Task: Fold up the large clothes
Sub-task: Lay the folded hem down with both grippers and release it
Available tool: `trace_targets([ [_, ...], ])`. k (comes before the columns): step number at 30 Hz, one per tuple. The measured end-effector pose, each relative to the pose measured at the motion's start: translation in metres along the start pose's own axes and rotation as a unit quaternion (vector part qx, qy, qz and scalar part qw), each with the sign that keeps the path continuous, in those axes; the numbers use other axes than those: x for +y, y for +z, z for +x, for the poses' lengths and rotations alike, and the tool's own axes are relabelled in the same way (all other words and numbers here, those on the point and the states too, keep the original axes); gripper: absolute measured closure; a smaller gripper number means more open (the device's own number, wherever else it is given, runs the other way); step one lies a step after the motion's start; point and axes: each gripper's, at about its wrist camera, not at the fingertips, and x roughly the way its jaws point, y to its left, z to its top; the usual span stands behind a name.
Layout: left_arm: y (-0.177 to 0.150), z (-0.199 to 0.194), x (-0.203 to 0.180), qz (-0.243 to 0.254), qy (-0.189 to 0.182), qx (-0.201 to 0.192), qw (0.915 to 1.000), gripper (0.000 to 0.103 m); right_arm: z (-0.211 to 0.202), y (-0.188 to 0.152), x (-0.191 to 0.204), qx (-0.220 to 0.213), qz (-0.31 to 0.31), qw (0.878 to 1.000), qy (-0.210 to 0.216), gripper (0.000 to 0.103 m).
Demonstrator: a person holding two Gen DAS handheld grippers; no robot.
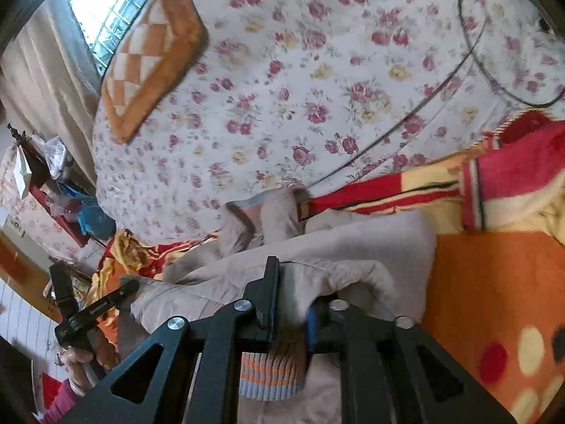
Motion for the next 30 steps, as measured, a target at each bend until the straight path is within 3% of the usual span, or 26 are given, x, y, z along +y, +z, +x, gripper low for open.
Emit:
trace_targets([
  [1,0.002,0.008,0.005,-0.014,-0.010,0.012,0.9998,0.079,0.000,0.000,0.001,0.000,-0.012,1.000,-0.016,0.070],
  [3,0.004,0.012,0.013,-0.039,-0.037,0.034,0.9980,0.047,-0.015,-0.003,0.002,-0.014,-0.019,1.000,-0.015,0.056],
  [5,0.005,-0.001,0.017,-0.044,-0.049,0.028,0.9974,0.037,-0.039,-0.007,0.003,-0.030,-0.019,0.999,-0.006,0.053],
  [7,0.004,-0.020,0.019,-0.028,-0.033,0.011,0.9990,0.033,-0.056,-0.014,0.011,-0.031,-0.041,0.999,-0.010,0.053],
  [9,-0.003,-0.034,0.021,-0.019,-0.021,0.003,0.9996,0.026,-0.056,-0.024,0.023,0.001,-0.075,0.997,0.008,0.062],
  [11,-0.008,-0.034,0.023,-0.014,-0.007,0.008,0.9999,0.025,-0.036,-0.032,0.036,0.041,-0.104,0.994,0.008,0.062],
  [13,-0.017,-0.023,0.023,-0.001,0.012,0.026,0.9996,0.022,-0.001,-0.031,0.049,0.062,-0.130,0.988,-0.047,0.062],
  [17,-0.017,0.026,0.014,0.051,0.084,0.060,0.9934,0.017,0.080,-0.004,0.044,0.099,-0.111,0.981,-0.126,0.062],
  [19,-0.006,0.039,0.014,0.054,0.100,0.057,0.9919,0.016,0.098,0.004,0.035,0.108,-0.079,0.980,-0.149,0.064],
  [22,0.009,0.026,0.023,0.009,0.068,0.043,0.9967,0.016,0.074,0.004,0.051,0.072,-0.079,0.984,-0.142,0.057],
  [24,0.012,0.007,0.031,-0.017,0.034,0.025,0.9990,0.016,0.053,-0.006,0.070,0.060,-0.105,0.986,-0.115,0.043],
  [27,0.010,-0.019,0.041,-0.026,0.033,0.004,0.9991,0.016,0.040,-0.026,0.110,0.073,-0.159,0.982,-0.068,0.035],
  [30,-0.004,-0.025,0.049,-0.026,0.036,0.021,0.9988,0.016,0.060,-0.042,0.145,0.096,-0.211,0.972,-0.047,0.026],
])
